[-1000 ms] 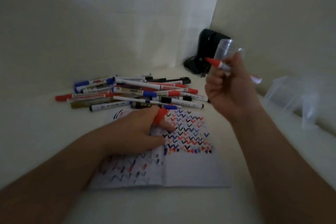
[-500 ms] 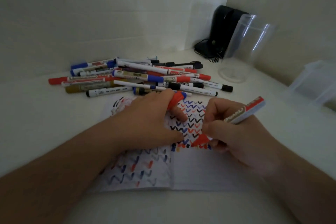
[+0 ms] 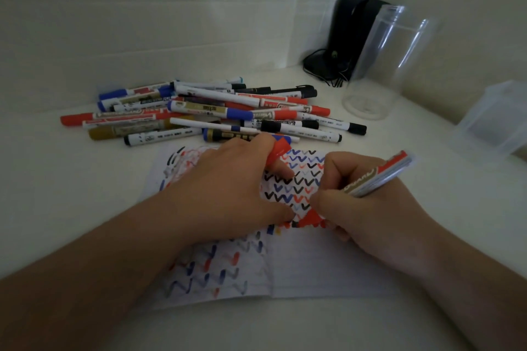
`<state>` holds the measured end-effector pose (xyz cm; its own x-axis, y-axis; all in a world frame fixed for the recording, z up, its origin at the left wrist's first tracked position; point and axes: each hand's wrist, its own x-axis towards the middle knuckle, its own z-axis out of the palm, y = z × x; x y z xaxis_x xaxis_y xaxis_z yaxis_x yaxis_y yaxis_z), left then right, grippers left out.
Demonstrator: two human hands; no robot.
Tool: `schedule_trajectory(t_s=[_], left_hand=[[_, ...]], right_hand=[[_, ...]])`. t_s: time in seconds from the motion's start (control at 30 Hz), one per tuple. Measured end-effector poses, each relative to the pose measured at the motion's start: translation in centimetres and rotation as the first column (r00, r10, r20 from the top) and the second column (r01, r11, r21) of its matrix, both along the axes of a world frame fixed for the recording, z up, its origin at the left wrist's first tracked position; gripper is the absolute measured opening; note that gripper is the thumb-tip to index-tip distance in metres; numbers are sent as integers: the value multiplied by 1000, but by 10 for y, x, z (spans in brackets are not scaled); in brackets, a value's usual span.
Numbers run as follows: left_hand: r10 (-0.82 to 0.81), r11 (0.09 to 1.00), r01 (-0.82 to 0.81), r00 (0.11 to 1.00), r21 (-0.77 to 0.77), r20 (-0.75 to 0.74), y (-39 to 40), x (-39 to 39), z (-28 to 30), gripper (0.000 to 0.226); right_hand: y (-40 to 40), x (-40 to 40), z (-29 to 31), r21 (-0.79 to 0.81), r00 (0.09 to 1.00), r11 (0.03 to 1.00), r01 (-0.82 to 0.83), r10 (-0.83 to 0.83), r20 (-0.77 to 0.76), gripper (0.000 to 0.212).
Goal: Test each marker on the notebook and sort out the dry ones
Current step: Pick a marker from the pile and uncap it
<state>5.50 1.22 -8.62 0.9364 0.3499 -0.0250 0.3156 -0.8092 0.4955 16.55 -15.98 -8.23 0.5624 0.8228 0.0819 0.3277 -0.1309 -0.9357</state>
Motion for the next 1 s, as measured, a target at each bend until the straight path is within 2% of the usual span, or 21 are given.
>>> schedule_trajectory(t_s=[0.17, 0.4, 0.57, 0.7, 0.87, 1.0], left_hand=[[-21, 1000, 21, 1000, -13, 20, 1, 2, -2, 67], [-12, 1000, 13, 999, -6, 34, 2, 1, -5, 64], [-22, 1000, 22, 999, 3, 31, 2, 1, -5, 64], [-22, 1000, 22, 999, -3, 41, 2, 1, -6, 62], [-30, 1000, 30, 999, -3, 34, 2, 0, -6, 60], [-27, 1000, 27, 999, -7, 32, 2, 0, -4, 61]], right_hand=[[3, -6, -1, -39, 992, 999, 21, -16, 122, 28], [4, -5, -1, -98, 993, 991, 91, -83, 84, 18], [4, -6, -1, -93, 997, 994, 62, -58, 44, 16], [3, -4, -2, -91, 996, 994, 61, -55, 70, 27], [4, -6, -4, -93, 989, 993, 76, -63, 136, 23], [2, -4, -5, -82, 992, 994, 73, -64, 110, 22]])
